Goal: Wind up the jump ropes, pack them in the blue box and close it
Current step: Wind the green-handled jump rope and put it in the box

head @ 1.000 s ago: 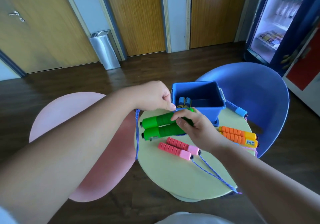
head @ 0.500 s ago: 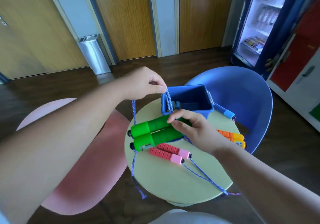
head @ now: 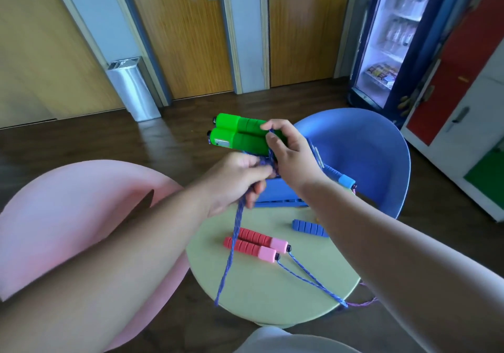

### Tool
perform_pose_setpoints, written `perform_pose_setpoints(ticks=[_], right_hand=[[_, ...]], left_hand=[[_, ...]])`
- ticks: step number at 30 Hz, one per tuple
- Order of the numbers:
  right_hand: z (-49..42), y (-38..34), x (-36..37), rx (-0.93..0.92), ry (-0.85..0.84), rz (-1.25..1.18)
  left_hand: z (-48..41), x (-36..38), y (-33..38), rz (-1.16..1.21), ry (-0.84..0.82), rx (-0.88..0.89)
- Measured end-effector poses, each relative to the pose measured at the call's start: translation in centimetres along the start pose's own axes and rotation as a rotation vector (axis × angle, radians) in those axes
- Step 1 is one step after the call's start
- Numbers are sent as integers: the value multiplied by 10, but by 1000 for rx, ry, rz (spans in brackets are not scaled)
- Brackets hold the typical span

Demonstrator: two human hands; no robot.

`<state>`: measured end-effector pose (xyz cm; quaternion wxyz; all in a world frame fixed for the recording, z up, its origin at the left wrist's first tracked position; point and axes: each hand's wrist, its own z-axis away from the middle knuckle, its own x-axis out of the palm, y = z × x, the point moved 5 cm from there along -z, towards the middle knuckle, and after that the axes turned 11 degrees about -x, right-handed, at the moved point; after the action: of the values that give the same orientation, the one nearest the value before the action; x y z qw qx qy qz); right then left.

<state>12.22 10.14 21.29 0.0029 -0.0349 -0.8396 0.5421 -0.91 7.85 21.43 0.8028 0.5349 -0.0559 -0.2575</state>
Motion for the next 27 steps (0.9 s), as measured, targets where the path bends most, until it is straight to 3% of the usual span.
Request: perform_pose_setpoints(ticks=[5,8,10,18,24,27], right_hand=[[8,0,3,-88,-97,190],[25,-11,9,-132,-147,139],[34,-15,11,-137,-188,92],[41,-24,16,-154,-371,164],[34,-6,-4,-47,-261,243],[34,-12,-15,-28,-253,165]], left_hand=[[14,-43,50,-60,134,64],[19,-68,81,-487,367,154],[21,-70,95,-806,437,182],[16,-47,102,-1074,403,60],[22,-43,108,-1195,200,-168],[20,-46,119,-1200,187,-92]])
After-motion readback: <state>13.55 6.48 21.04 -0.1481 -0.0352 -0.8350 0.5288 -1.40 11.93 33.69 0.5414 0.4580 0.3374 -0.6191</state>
